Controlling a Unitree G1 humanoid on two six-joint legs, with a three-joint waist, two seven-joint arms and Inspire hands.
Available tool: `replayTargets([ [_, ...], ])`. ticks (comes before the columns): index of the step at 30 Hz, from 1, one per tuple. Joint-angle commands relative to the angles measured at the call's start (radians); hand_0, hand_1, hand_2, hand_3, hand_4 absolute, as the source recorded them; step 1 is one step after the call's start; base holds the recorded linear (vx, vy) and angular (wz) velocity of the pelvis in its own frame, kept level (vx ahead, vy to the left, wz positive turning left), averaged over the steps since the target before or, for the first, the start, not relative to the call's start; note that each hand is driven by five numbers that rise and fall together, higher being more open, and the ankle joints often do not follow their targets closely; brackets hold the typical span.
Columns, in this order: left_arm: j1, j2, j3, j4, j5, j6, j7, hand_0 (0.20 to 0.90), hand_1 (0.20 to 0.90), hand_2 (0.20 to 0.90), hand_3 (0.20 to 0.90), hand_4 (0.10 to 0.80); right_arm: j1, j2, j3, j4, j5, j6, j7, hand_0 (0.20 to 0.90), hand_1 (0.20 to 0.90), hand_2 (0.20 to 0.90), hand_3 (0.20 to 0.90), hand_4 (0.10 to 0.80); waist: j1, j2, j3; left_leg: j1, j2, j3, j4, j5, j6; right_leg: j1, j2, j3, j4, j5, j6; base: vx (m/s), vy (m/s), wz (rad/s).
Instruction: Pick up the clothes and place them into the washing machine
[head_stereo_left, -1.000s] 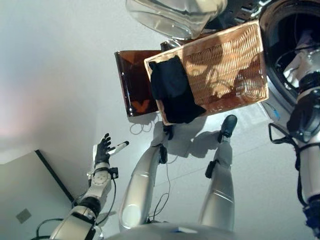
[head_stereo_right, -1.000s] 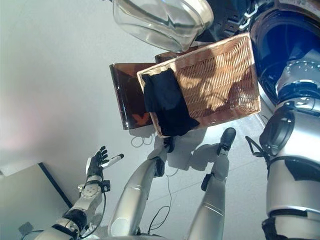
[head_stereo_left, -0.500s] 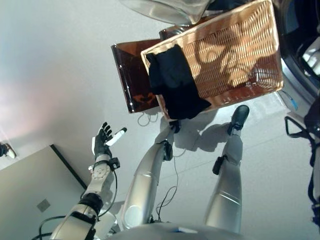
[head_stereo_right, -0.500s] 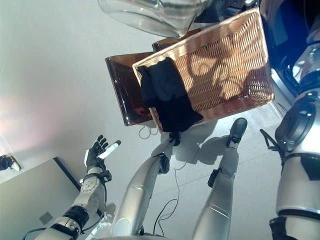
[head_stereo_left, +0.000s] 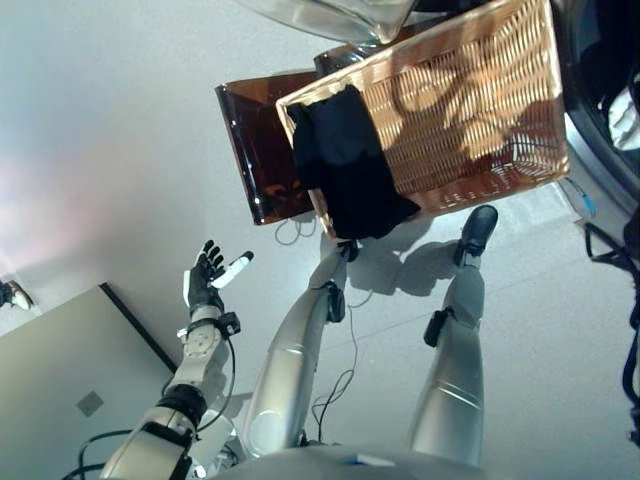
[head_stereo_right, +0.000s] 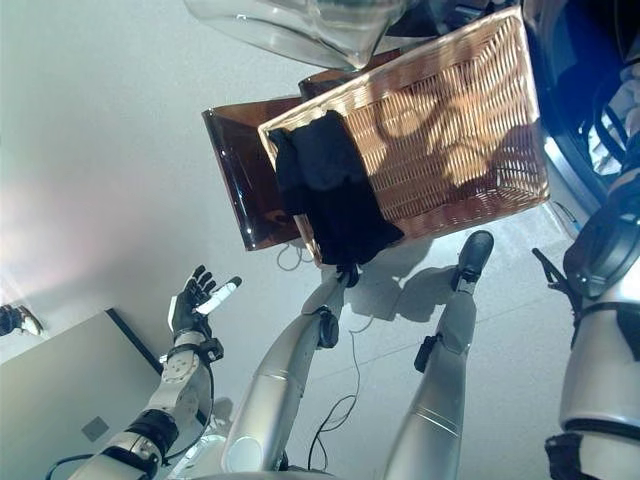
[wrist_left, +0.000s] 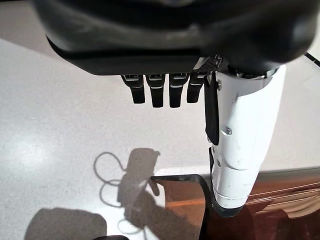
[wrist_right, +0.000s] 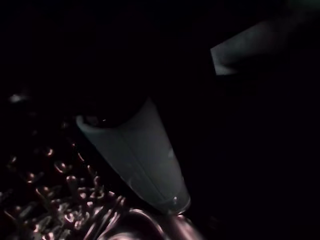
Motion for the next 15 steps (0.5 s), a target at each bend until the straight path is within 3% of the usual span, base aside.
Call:
replayTargets([
  [1, 0.068, 0.079, 0.062, -0.008, -0.007, -0.028, 0.064, 0.9, 0.9, 0.9, 0.9, 0.8, -0.004, -0.132, 0.206, -0.078, -0.12, -0.008, -0.009, 0.9, 0.9, 0.9, 0.9, 0.8, 0.015, 0.089, -0.013, 0.157, 0.017, -0.077, -0.295, 0.129, -0.098, -0.013, 0.051, 0.011, 0.148, -0.162, -0.004, 0.0, 0.0, 0.0],
  [5, 0.072, 0.088, 0.068, -0.006, 0.006, -0.026, 0.061, 0.9, 0.9, 0.9, 0.9, 0.8, 0.011, -0.132, 0.241, -0.048, -0.193, 0.068, -0.011, 0.9, 0.9, 0.9, 0.9, 0.8, 0.019, 0.086, -0.016, 0.166, 0.015, -0.079, -0.293, 0.121, -0.095, -0.003, 0.052, 0.004, 0.147, -0.168, -0.002, 0.0, 0.0, 0.0],
  [15, 0.079, 0.107, 0.068, -0.047, 0.057, -0.035, 0.062, 0.9, 0.9, 0.9, 0.9, 0.8, 0.058, -0.15, 0.29, -0.027, -0.401, 0.161, -0.089, 0.9, 0.9, 0.9, 0.9, 0.8, 0.03, 0.086, -0.015, 0.163, 0.002, -0.085, -0.291, 0.126, -0.093, 0.011, 0.043, -0.004, 0.13, -0.159, 0.0, -0.007, 0.005, 0.02],
])
